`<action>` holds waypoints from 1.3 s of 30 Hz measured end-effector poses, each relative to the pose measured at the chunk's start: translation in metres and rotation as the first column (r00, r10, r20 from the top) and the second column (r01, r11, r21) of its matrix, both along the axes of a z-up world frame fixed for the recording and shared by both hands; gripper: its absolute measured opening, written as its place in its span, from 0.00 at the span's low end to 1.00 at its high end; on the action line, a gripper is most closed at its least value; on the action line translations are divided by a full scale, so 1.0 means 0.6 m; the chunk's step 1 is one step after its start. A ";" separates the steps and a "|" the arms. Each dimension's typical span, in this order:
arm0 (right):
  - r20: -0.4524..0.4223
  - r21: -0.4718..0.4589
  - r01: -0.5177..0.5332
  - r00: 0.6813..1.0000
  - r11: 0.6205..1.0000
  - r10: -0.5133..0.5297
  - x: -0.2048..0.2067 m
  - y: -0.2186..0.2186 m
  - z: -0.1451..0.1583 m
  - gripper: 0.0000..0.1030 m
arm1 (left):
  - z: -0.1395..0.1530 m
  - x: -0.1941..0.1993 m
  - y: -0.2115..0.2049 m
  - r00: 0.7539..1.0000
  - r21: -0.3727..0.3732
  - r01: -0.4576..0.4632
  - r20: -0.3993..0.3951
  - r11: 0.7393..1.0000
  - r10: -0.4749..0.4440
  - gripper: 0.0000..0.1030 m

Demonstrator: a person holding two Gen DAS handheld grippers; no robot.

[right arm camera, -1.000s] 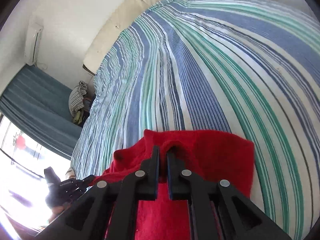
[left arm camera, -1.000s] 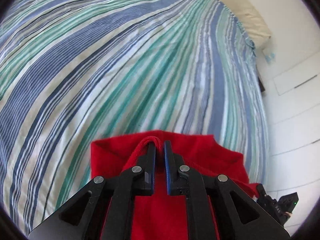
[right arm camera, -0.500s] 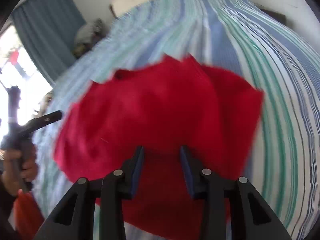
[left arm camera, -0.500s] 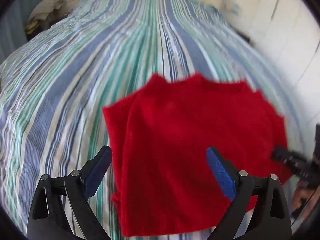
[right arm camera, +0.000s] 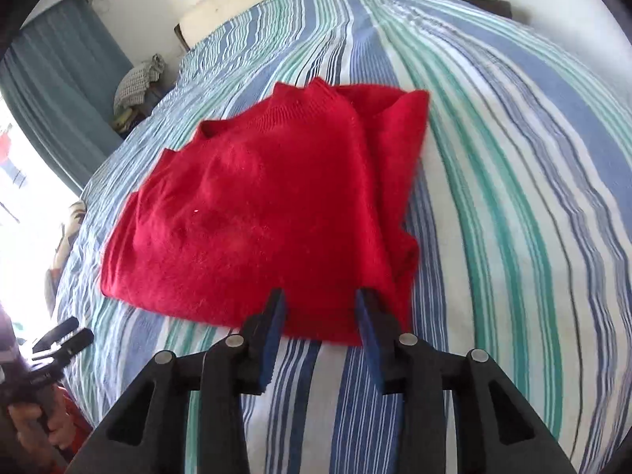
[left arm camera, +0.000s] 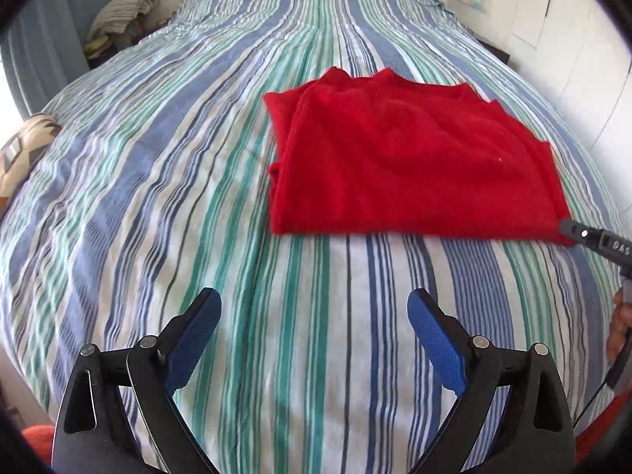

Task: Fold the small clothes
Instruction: 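Grasp the sweater hem with both grippers and fold it up over the collar, then release the sweater and lift both grippers away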

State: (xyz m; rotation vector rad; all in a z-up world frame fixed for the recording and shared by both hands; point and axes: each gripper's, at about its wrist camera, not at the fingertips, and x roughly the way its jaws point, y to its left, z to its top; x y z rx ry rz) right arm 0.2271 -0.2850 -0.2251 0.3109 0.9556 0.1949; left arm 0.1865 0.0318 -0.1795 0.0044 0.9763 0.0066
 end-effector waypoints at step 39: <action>0.096 -0.321 0.103 0.993 0.941 -0.076 -0.203 0.069 -0.070 0.94 | -0.106 -0.058 -0.026 0.999 0.094 0.039 -0.023 0.995 -0.037 0.99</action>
